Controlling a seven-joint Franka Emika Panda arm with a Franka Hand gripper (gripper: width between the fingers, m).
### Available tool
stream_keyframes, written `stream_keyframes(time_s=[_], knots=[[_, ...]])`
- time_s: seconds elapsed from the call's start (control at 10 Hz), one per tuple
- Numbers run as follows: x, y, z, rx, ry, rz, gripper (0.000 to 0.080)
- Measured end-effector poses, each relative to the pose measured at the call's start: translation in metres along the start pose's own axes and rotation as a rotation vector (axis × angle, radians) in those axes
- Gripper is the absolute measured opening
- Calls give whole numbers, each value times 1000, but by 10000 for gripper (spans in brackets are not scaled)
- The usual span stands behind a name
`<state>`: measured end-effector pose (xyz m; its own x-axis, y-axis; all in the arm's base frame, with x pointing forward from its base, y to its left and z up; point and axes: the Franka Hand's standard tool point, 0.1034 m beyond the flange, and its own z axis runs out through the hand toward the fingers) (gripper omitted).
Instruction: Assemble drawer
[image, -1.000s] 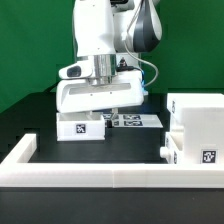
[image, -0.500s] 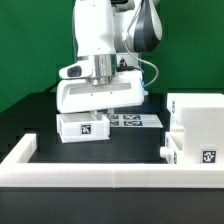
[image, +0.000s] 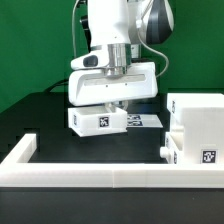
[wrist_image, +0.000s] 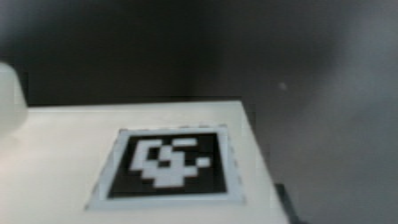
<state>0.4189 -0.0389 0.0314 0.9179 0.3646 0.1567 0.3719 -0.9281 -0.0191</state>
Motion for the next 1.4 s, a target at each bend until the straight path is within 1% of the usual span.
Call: stream_keyframes(time_s=[0.1,0.2,0.3,0.6,0.7,0.8,1.0,1.1,1.2,1.4], knots=[[9,1,0,12,-4,-61,41],[24,0,2,25,-5,-196,41],[29,1,3,31,-7,-196,41],[27,2,3,29,-7,-405,41],[30,6,2,31,-13,-557,41],[39,9,0,38,-21,-664,41],[60,11,-2,36,-27,-834,41],[66,10,-4,28,-26,-936,41],[63,11,-2,32,-28,-980,41],[63,12,-1,36,-31,-1090,41]])
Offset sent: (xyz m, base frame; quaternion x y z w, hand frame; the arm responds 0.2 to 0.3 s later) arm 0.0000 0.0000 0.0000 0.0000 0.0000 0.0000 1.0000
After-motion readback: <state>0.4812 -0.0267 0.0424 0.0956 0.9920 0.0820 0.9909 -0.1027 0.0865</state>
